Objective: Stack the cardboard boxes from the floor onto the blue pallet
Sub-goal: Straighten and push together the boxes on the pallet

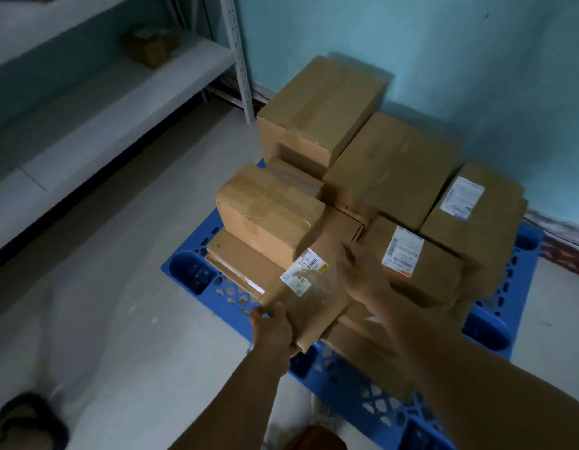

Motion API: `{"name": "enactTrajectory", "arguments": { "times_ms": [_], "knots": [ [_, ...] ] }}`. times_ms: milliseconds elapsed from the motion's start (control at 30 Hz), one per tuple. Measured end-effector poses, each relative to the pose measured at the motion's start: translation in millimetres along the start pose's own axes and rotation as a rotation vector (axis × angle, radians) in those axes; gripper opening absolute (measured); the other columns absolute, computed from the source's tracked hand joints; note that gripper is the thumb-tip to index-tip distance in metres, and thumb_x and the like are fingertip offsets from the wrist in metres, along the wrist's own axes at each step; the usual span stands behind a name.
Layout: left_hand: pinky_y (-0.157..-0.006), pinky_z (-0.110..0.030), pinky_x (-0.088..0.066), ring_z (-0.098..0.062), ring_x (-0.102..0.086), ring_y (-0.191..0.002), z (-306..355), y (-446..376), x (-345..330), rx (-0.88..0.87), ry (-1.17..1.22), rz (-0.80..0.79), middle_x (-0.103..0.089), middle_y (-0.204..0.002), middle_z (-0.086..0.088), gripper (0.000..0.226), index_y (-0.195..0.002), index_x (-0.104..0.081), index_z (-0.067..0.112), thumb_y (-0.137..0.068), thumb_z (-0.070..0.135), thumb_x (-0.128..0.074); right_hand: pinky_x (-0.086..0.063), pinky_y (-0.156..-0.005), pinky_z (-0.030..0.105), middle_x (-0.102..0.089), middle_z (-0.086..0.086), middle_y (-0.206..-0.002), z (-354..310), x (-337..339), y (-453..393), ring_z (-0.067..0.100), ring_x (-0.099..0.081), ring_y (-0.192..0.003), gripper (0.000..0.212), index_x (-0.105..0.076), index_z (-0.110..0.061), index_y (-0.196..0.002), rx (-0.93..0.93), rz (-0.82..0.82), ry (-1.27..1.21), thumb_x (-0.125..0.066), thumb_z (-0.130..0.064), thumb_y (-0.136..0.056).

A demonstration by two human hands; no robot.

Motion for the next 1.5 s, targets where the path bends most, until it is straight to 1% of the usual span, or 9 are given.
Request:
{"name": "enactTrajectory", "arguments": {
  "times_ms": [200, 333, 467, 633, 833, 933, 1133, 1333, 1500],
  "knots": [
    [-0.074, -0.048, -0.056, -0.03, -0.052, -0.105, -6, -49, -40, 0.058, 0.042, 0.019, -0.042, -0.118, -0.005, 0.053, -0.146, -0.022, 0.034, -0.1, 0.025, -0.048, -0.038, -0.099, 0.037, -0.055, 0.011, -0.129, 21, -15, -69, 0.027, -0.047, -0.122, 0.04, -0.051, -0.017, -0.134, 0.031, -0.041, 0.131, -0.039, -0.026, -0.097],
    [-0.068, -0.044, -0.056, -0.033, -0.054, -0.111, -14, -74, -59, 0.099, 0.098, 0.03, -0.046, -0.127, -0.008, 0.047, -0.135, -0.029, 0.033, -0.097, 0.019, -0.053, -0.036, -0.102, 0.042, -0.046, 0.005, -0.141, 30, -24, -98, 0.024, -0.045, -0.127, 0.046, -0.039, -0.025, -0.143, 0.061, -0.089, 0.309, -0.039, -0.034, -0.098],
    [-0.081, -0.052, -0.055, -0.032, -0.053, -0.116, -16, -95, -78, 0.114, 0.119, 0.032, -0.046, -0.131, -0.008, 0.054, -0.138, -0.028, 0.033, -0.095, 0.015, -0.055, -0.026, -0.109, 0.045, -0.038, -0.003, -0.149, 41, -27, -115, 0.021, -0.036, -0.136, 0.049, -0.03, -0.027, -0.147, 0.058, -0.077, 0.346, -0.038, -0.031, -0.1],
    [-0.073, -0.041, -0.051, -0.026, -0.054, -0.1, -11, -119, -104, 0.082, 0.08, 0.033, -0.052, -0.111, -0.006, 0.052, -0.142, -0.027, 0.03, -0.098, 0.018, -0.052, -0.023, -0.112, 0.053, -0.035, -0.002, -0.149, 62, -39, -138, 0.022, -0.026, -0.141, 0.052, -0.03, -0.022, -0.143, 0.06, -0.103, 0.341, -0.046, -0.03, -0.094],
    [-0.082, -0.041, -0.055, -0.025, -0.059, -0.105, -3, -136, -135, 0.108, 0.199, 0.019, -0.055, -0.123, -0.007, 0.046, -0.14, -0.04, 0.022, -0.098, 0.011, -0.05, -0.025, -0.114, 0.049, -0.017, 0.003, -0.158, 83, -43, -136, 0.024, -0.015, -0.146, 0.08, -0.016, -0.018, -0.152, 0.065, -0.122, 0.377, -0.063, -0.028, -0.087],
    [-0.087, -0.048, -0.055, -0.028, -0.059, -0.107, 2, -143, -148, 0.069, 0.167, 0.008, -0.057, -0.123, -0.009, 0.035, -0.13, -0.047, 0.023, -0.098, 0.009, -0.048, -0.022, -0.115, 0.051, -0.014, 0.001, -0.159, 97, -43, -130, 0.022, -0.012, -0.147, 0.077, -0.012, -0.02, -0.153, 0.037, -0.124, 0.334, -0.058, -0.029, -0.091],
    [-0.083, -0.039, -0.055, -0.028, -0.059, -0.111, 21, -149, -177, -0.021, 0.025, -0.107, -0.057, -0.128, -0.015, 0.043, -0.139, -0.041, 0.018, -0.097, 0.007, -0.042, -0.02, -0.116, 0.05, -0.022, 0.0, -0.157, 108, -31, -125, 0.02, -0.016, -0.146, 0.069, -0.017, -0.021, -0.152, -0.031, -0.087, 0.235, -0.054, -0.025, -0.094],
    [-0.067, -0.03, -0.045, -0.013, -0.05, -0.073, 32, -163, -192, -0.044, -0.226, -0.126, -0.05, -0.087, 0.001, 0.041, -0.14, -0.039, 0.008, -0.101, 0.019, -0.041, -0.026, -0.11, 0.04, -0.031, 0.005, -0.151, 113, -12, -116, 0.024, -0.024, -0.141, 0.057, -0.026, -0.012, -0.146, -0.094, -0.013, 0.188, -0.051, -0.019, -0.094],
    [-0.083, -0.032, -0.039, -0.027, -0.05, -0.122, 23, -144, -178, 0.051, -0.215, -0.175, -0.049, -0.139, -0.009, 0.053, -0.145, -0.034, 0.009, -0.098, 0.025, -0.053, -0.03, -0.111, 0.049, -0.032, 0.004, -0.153, 118, -11, -102, 0.023, -0.028, -0.142, 0.069, -0.024, -0.015, -0.15, -0.156, 0.106, 0.06, -0.056, -0.015, -0.088]
  ]
}}
Point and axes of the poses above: each hand's wrist, its own y-axis away from the middle knuckle, its own x-axis out of the back of the hand, z = x × y, the point moved 9 cm from there along -y, towards the middle knuckle
